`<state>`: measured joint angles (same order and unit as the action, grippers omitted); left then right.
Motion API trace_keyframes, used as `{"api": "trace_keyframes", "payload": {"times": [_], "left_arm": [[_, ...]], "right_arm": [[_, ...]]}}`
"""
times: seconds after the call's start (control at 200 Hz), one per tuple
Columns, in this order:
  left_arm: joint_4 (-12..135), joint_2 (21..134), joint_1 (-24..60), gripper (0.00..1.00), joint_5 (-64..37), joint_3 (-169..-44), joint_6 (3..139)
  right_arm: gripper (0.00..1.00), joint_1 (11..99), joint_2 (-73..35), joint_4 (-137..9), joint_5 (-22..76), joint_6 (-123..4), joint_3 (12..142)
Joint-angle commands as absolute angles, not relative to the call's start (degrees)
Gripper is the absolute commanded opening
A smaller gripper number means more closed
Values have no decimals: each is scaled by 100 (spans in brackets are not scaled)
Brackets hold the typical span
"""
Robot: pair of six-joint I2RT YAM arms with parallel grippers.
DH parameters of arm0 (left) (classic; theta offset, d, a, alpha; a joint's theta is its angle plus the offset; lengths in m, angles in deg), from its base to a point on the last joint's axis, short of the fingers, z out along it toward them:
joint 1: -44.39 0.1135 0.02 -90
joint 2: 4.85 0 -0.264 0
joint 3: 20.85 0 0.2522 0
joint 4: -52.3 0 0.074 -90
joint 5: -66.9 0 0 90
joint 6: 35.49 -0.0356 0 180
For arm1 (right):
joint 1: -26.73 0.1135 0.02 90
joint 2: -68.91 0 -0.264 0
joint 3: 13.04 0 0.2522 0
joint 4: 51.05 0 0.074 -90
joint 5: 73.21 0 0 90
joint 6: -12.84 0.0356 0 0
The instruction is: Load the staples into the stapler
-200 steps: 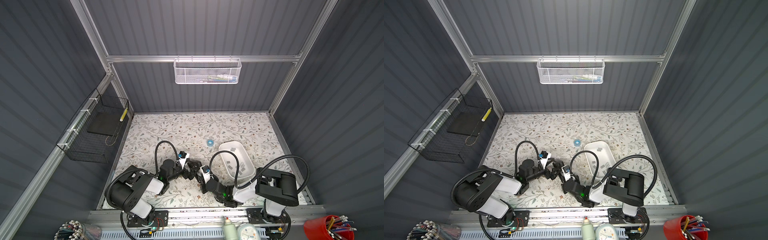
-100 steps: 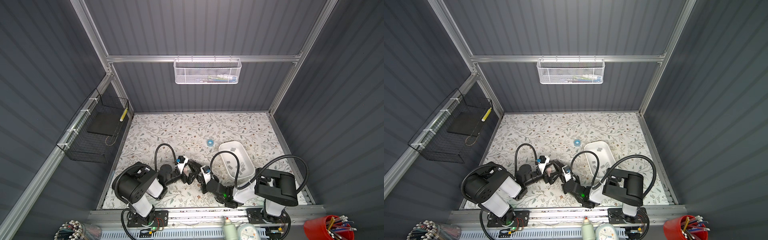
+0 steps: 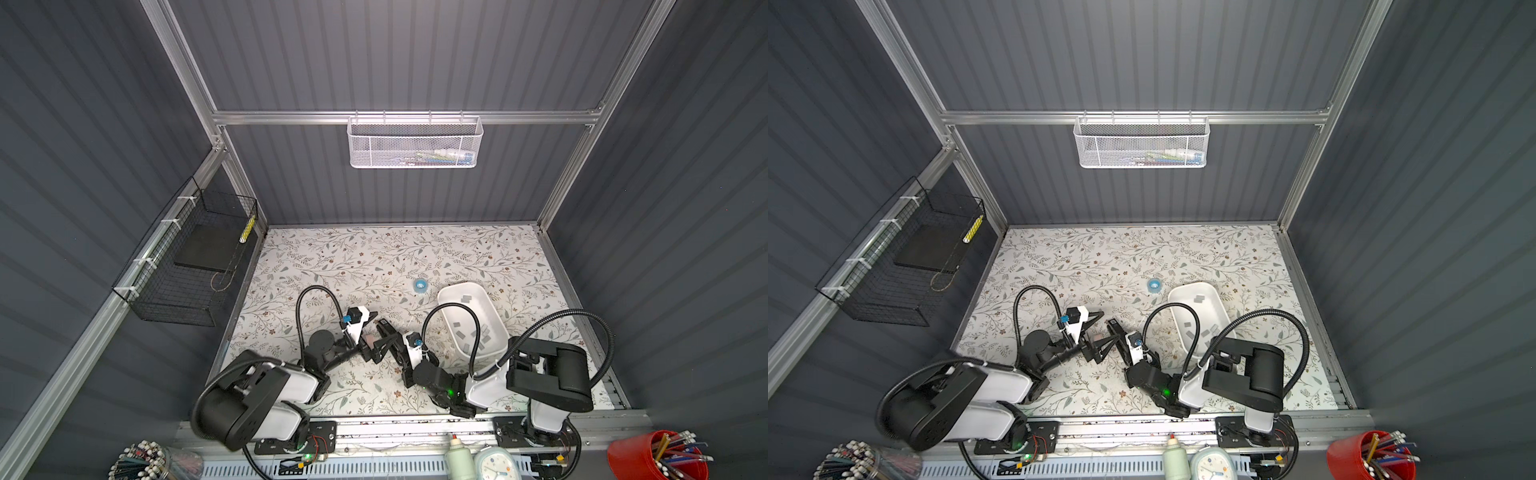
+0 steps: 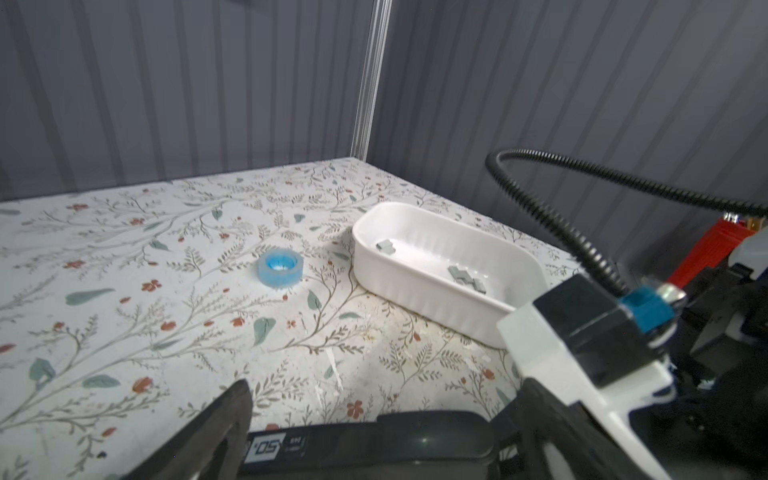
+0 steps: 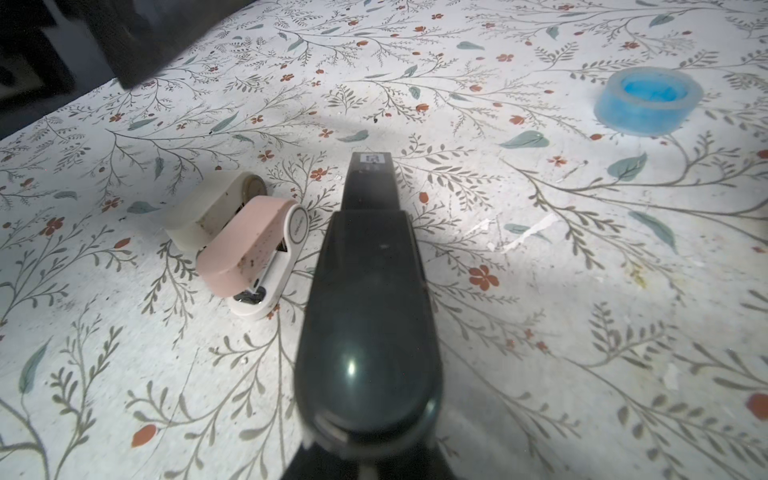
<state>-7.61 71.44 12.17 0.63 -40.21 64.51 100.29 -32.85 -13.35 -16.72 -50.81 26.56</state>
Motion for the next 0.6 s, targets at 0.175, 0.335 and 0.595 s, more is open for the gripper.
{"api": "trace_keyframes", "payload": {"times": [0.175,0.335,0.595], "left_arm": [[1578,5683,1232,100,-922,-4239,6460],[1993,5598,1235,100,-1240,-4393,6553],[2154,5913,1234,100,-1395,-4589,6586]], "right_arm": [[11,10056,-3316,-1707,-1798,-5053,2677],[45,10065,-3003,-2302,-1863,-4992,2776],[54,10091,-2492,-2490,-1809,-5068,2697]]}}
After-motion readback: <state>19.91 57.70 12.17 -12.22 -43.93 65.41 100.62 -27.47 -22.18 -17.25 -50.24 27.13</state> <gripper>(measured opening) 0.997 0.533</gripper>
